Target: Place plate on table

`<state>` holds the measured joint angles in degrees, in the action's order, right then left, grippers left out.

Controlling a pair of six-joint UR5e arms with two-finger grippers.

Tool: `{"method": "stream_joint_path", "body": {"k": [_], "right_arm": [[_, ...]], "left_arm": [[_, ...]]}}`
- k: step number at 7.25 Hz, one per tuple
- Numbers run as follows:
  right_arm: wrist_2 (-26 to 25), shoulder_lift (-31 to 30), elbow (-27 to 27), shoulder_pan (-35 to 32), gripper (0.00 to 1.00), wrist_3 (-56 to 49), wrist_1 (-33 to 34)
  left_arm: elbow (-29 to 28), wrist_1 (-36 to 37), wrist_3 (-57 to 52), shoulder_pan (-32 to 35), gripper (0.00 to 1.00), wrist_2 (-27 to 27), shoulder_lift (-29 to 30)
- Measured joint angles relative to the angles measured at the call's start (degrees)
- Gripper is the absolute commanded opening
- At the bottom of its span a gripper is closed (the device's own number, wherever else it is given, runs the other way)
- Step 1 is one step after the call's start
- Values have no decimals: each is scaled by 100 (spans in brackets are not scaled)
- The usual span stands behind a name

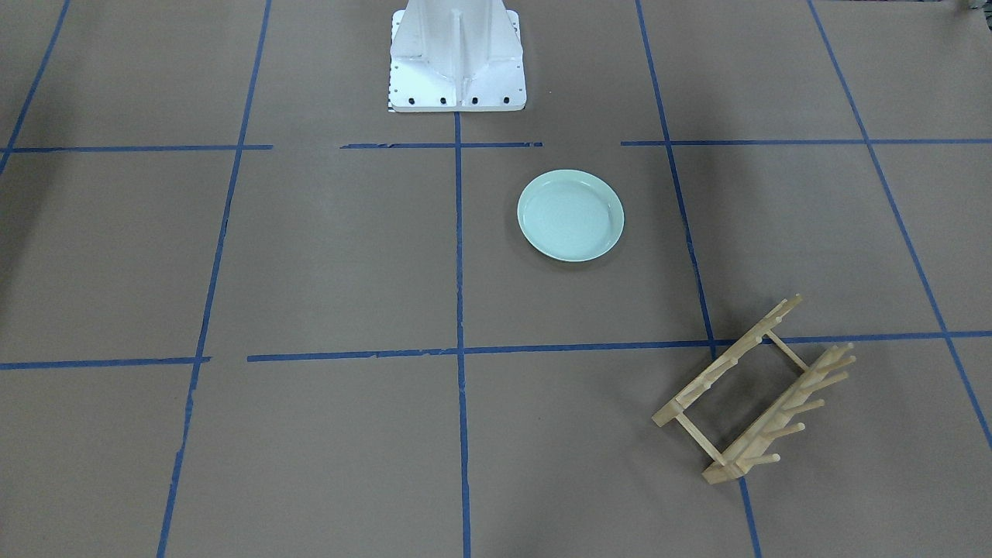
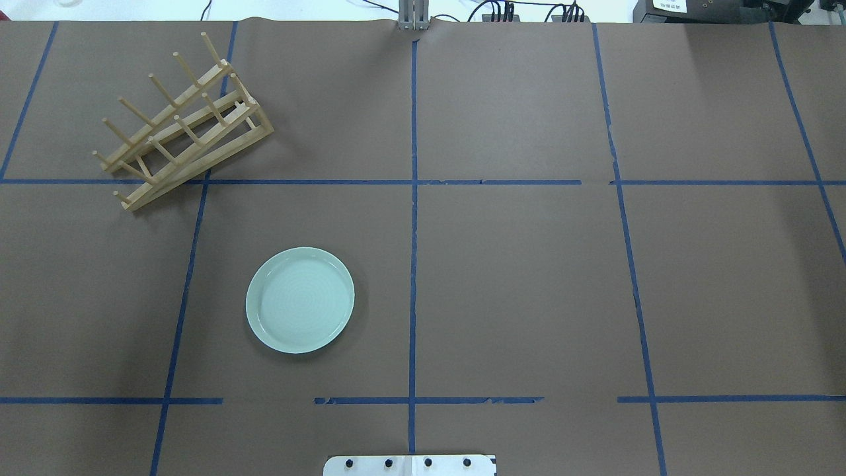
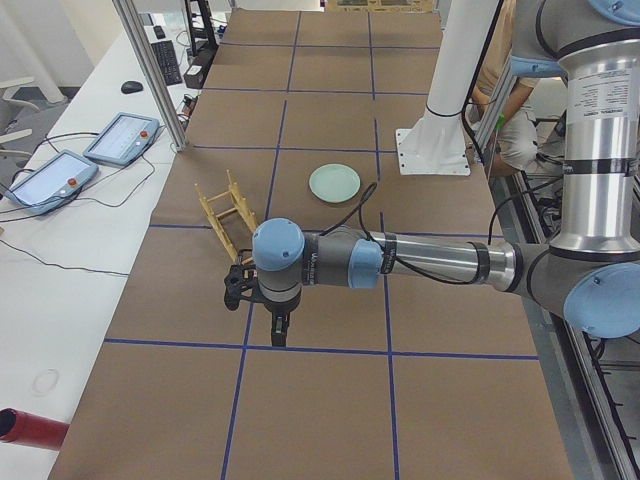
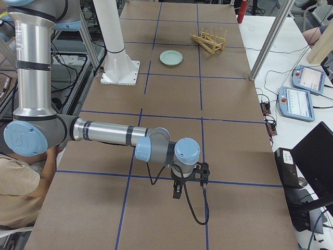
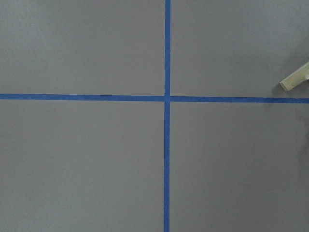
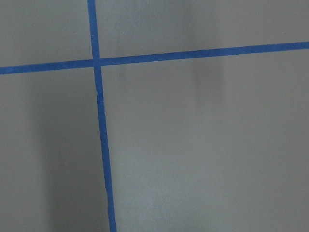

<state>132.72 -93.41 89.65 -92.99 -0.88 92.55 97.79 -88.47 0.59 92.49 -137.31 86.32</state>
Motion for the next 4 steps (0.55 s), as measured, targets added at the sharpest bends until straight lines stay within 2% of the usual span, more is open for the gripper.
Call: {"method": "stream_joint_path", "body": {"k": [4], "right_arm": [[0, 2, 0, 0, 100, 0, 0]], "left_arm": [[-59, 154, -24, -1, 100, 6, 33]]}}
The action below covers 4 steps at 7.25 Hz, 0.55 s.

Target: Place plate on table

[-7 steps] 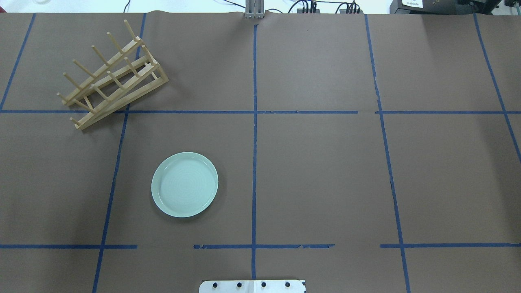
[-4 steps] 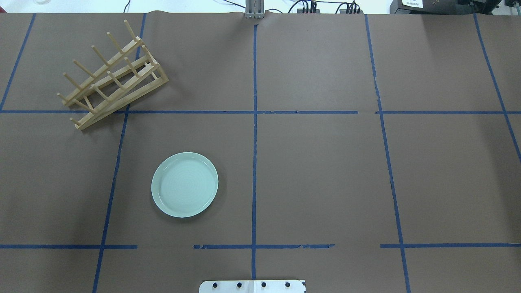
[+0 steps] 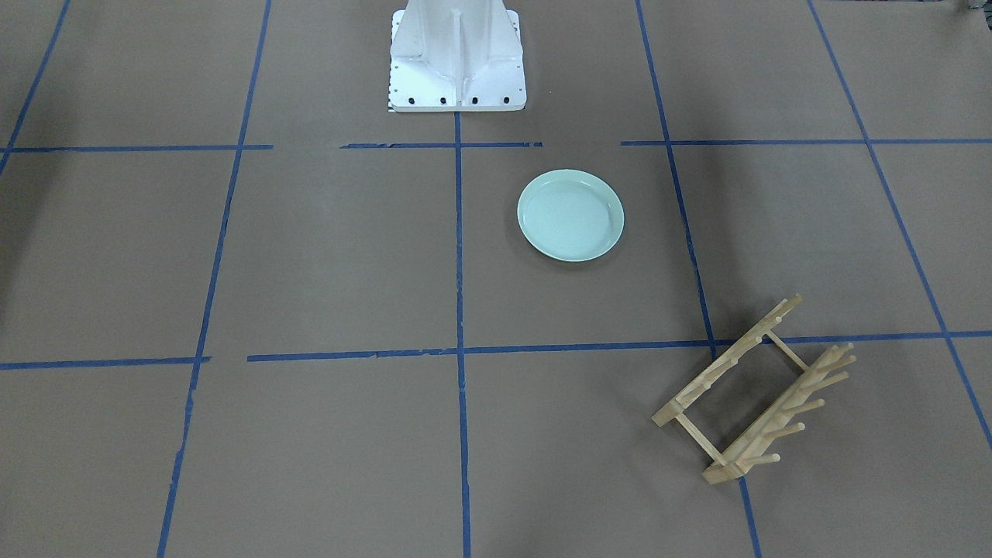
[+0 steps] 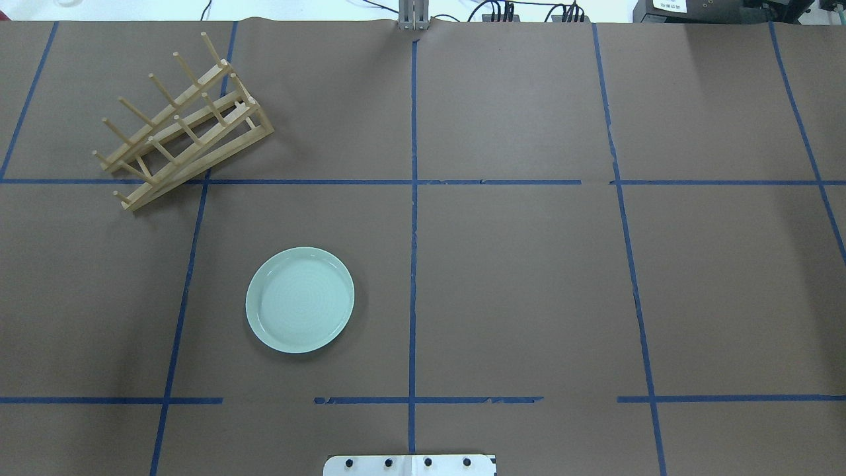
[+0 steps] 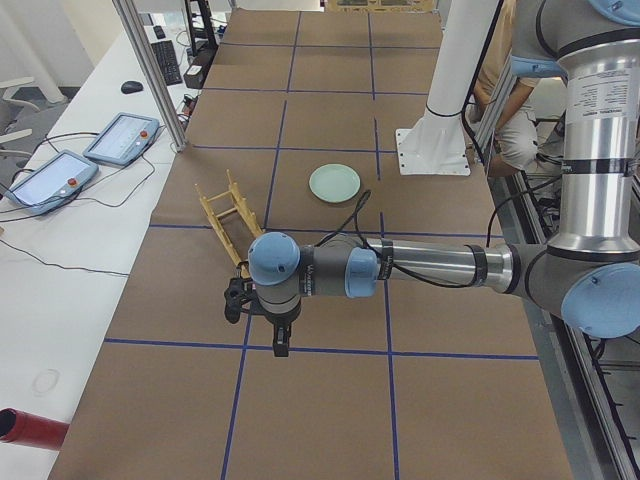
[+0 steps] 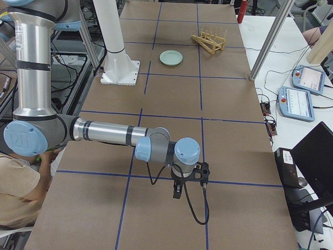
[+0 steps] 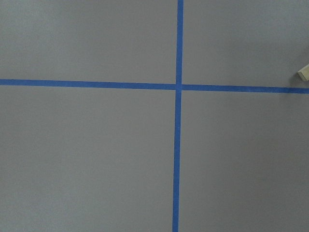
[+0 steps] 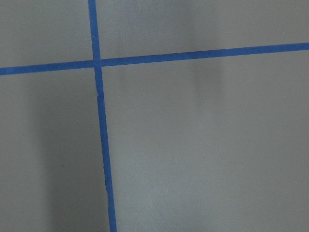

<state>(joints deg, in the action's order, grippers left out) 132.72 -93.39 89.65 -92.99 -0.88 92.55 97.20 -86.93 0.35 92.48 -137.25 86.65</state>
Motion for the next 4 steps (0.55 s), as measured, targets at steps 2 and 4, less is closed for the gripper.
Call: {"method": "stream_joint_path", "body": {"k": [2, 4], "right_arm": [[0, 2, 0, 0, 100, 0, 0], [0, 5, 0, 0, 100, 0, 0]], "left_arm": [[195, 624, -26, -3, 100, 24, 124], [266, 799, -105, -6, 100, 123, 196]]}}
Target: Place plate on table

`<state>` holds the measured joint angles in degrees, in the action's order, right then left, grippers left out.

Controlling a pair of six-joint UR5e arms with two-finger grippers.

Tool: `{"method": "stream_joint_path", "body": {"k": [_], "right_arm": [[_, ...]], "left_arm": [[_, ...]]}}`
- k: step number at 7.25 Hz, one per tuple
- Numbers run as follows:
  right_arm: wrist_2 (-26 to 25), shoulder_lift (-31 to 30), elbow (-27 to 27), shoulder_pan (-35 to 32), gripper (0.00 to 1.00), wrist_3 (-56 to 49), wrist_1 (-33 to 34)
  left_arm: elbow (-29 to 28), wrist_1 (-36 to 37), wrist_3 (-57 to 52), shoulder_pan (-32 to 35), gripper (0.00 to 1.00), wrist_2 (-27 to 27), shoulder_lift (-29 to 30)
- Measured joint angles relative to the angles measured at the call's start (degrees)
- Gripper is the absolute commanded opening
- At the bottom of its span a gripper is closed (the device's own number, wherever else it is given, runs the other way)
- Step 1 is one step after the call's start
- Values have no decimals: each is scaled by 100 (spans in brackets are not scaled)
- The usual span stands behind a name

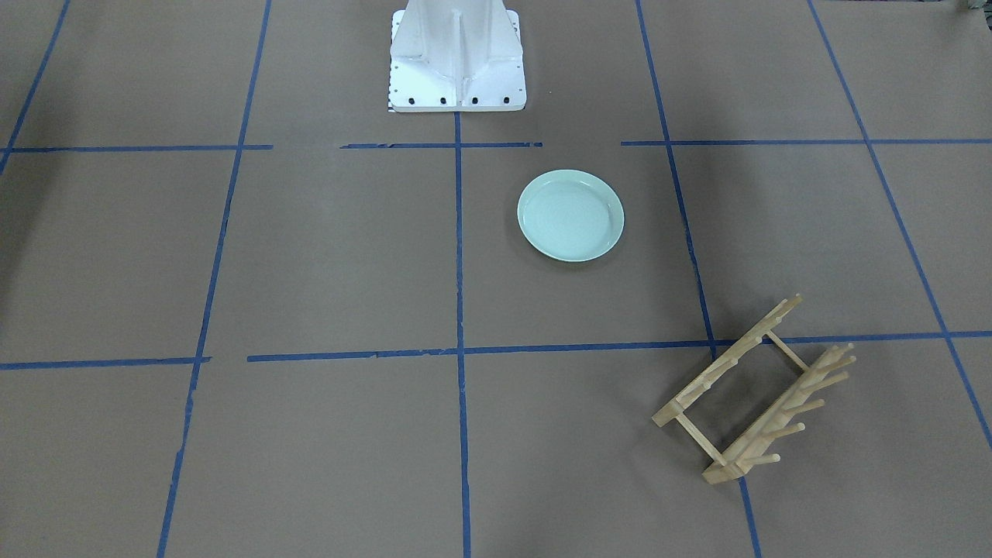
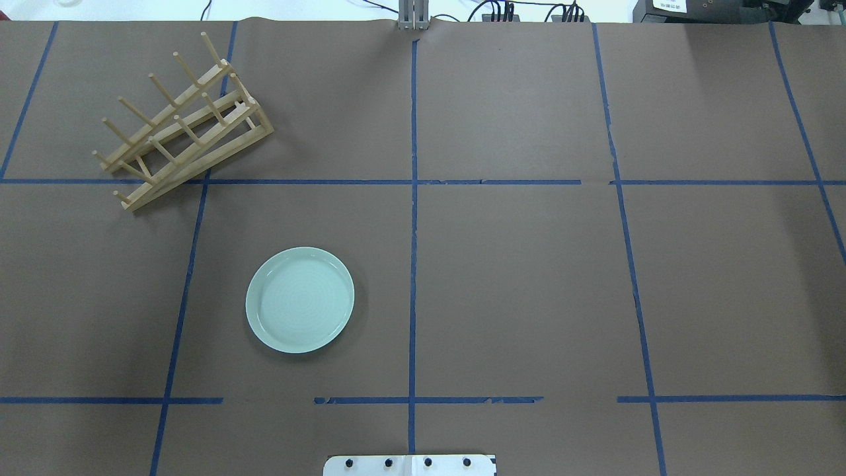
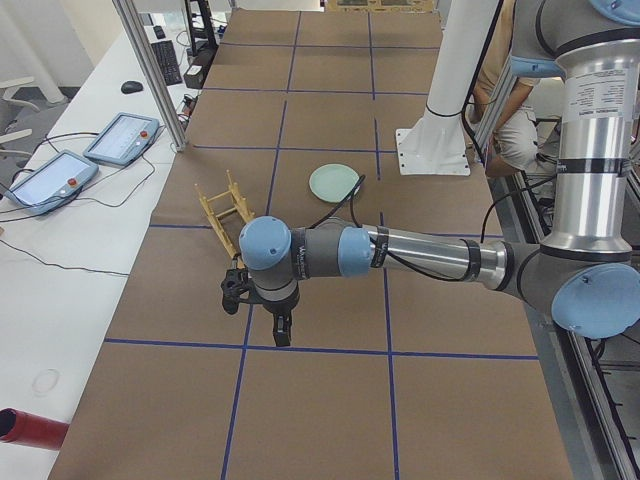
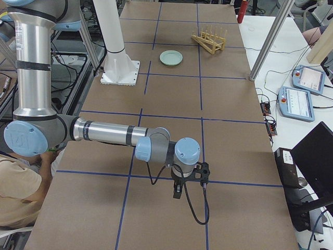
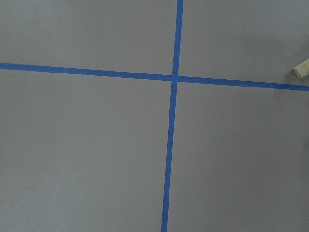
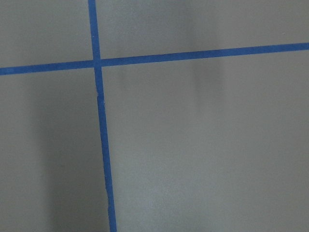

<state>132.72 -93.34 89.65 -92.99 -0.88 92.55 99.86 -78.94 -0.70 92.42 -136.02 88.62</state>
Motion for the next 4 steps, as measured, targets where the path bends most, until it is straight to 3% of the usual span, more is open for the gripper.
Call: {"method": "stream_joint_path", "body": {"k": [4], "right_arm": [[0, 0, 0, 0, 100, 0, 0]], "left_arm": [[-19, -310, -102, -18, 100, 83, 37]]}}
